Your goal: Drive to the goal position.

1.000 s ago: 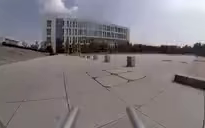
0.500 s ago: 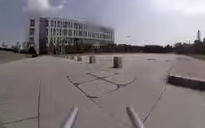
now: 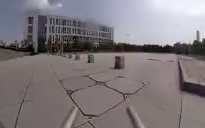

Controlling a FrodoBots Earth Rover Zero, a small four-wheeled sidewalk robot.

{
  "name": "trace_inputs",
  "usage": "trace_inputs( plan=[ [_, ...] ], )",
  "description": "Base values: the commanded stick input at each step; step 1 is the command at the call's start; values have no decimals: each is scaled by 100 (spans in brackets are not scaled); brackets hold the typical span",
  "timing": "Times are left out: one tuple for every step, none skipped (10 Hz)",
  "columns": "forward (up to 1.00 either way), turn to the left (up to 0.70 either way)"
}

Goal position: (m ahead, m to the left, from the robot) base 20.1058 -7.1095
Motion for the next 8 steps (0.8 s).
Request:
trace_inputs(
  plan=[
    [85,-11],
    [85,1],
    [85,1],
    [85,1],
    [85,1],
    [85,1],
    [85,1],
    [85,1]
  ],
)
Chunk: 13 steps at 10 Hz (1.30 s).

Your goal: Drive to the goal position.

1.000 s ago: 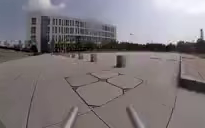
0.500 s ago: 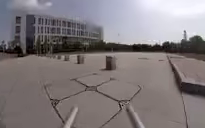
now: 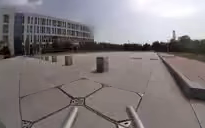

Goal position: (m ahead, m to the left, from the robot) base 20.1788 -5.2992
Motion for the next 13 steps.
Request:
trace_inputs(
  plan=[
    [85,1],
    [85,1],
    [85,1],
    [85,1],
    [85,1],
    [85,-8],
    [85,-33],
    [85,-33],
    [85,-33],
    [85,-33],
    [85,-33],
    [85,-33],
    [85,-33]
  ],
)
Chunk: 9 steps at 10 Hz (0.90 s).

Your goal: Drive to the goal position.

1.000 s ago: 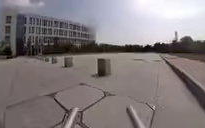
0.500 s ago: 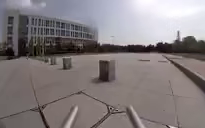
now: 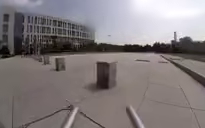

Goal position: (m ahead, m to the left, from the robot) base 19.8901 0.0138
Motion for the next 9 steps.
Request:
trace_inputs(
  plan=[
    [85,-33],
    [85,-33],
    [85,-33],
    [85,-33],
    [85,-33],
    [85,-33],
    [85,-33],
    [85,-33],
    [85,-33]
  ],
)
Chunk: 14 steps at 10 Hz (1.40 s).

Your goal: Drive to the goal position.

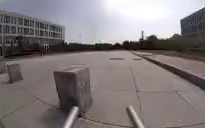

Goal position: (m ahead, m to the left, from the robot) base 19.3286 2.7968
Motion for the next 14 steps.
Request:
trace_inputs(
  plan=[
    [85,-33],
    [79,-9],
    [2,0],
    [0,0],
    [0,0],
    [0,0],
    [0,0],
    [0,0],
    [0,0],
    [0,0],
    [0,0],
    [0,0],
    [52,1],
    [85,1]
  ],
)
